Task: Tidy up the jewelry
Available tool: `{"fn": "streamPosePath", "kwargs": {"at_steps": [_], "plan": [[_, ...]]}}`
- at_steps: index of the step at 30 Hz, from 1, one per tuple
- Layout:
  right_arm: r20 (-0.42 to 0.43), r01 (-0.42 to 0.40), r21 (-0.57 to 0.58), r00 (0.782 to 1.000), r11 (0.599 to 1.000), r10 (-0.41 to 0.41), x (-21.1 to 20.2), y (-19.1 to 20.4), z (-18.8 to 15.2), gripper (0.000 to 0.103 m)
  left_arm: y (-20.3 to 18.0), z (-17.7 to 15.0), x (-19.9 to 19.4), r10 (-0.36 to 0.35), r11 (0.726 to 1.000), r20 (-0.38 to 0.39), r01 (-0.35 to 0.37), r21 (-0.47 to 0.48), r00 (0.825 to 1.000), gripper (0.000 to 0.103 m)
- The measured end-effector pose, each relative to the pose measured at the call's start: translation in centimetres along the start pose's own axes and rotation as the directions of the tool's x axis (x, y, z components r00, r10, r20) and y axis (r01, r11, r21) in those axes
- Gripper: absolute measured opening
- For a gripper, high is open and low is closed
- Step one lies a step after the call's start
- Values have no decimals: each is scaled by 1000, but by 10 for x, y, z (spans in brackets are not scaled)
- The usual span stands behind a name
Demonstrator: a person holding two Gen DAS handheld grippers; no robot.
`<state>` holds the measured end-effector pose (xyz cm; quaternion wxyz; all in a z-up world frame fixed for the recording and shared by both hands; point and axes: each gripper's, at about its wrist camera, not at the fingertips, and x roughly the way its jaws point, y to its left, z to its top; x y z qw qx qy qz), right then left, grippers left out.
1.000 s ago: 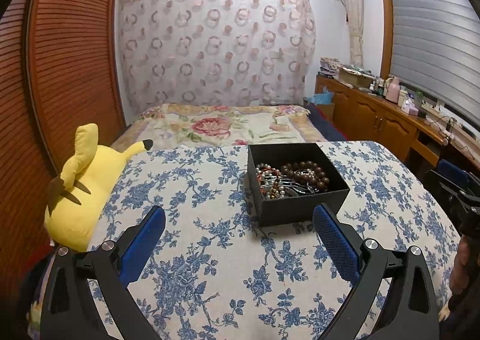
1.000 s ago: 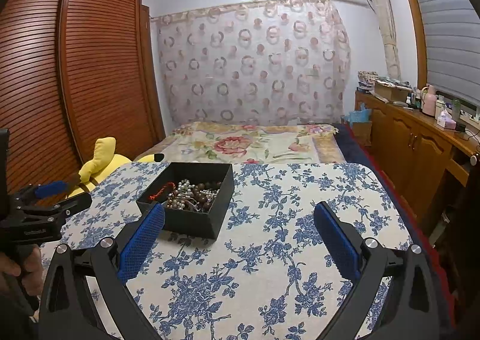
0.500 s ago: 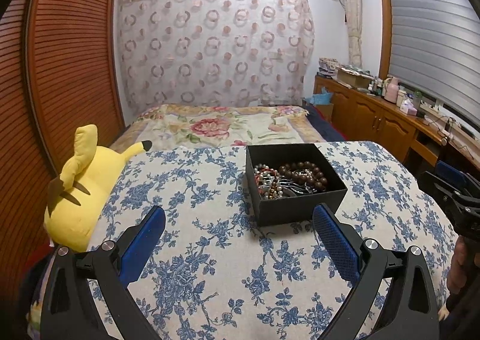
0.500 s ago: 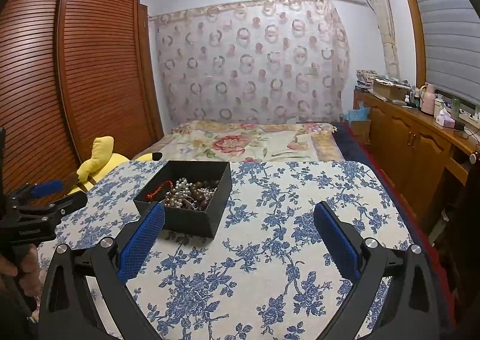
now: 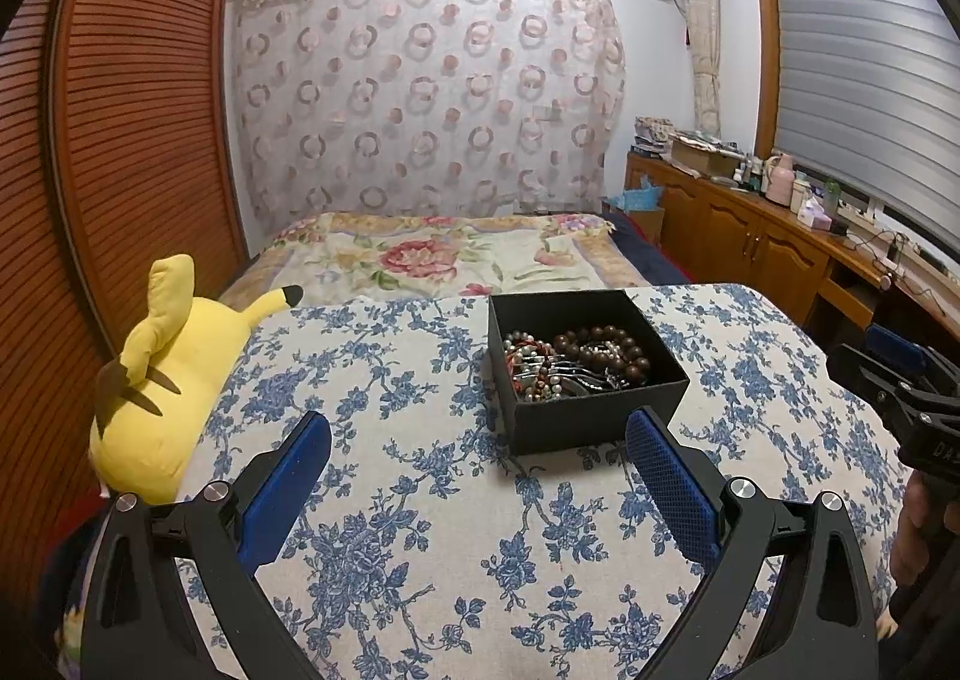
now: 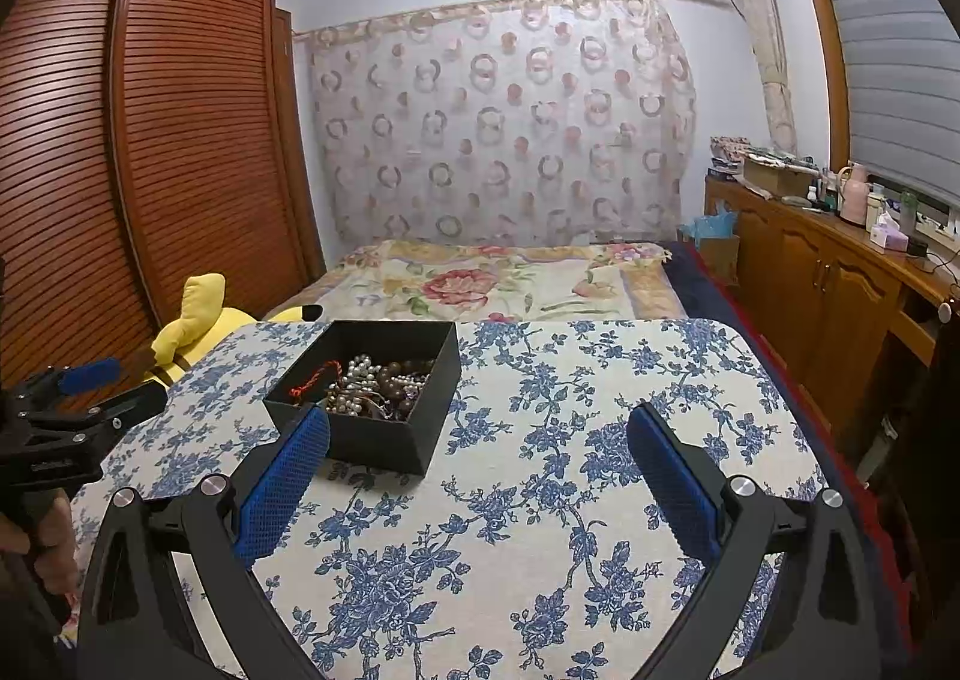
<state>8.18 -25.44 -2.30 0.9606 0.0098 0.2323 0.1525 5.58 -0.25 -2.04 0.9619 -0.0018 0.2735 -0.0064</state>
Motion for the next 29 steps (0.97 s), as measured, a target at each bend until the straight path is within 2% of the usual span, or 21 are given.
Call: {"fn": "streamPosePath", "kwargs": {"at_steps": [29], "plan": [[1, 1, 2, 1000, 1000, -1, 1, -2, -1, 100, 0, 5, -7, -5, 1000, 10, 5, -1, 1000, 95]]}}
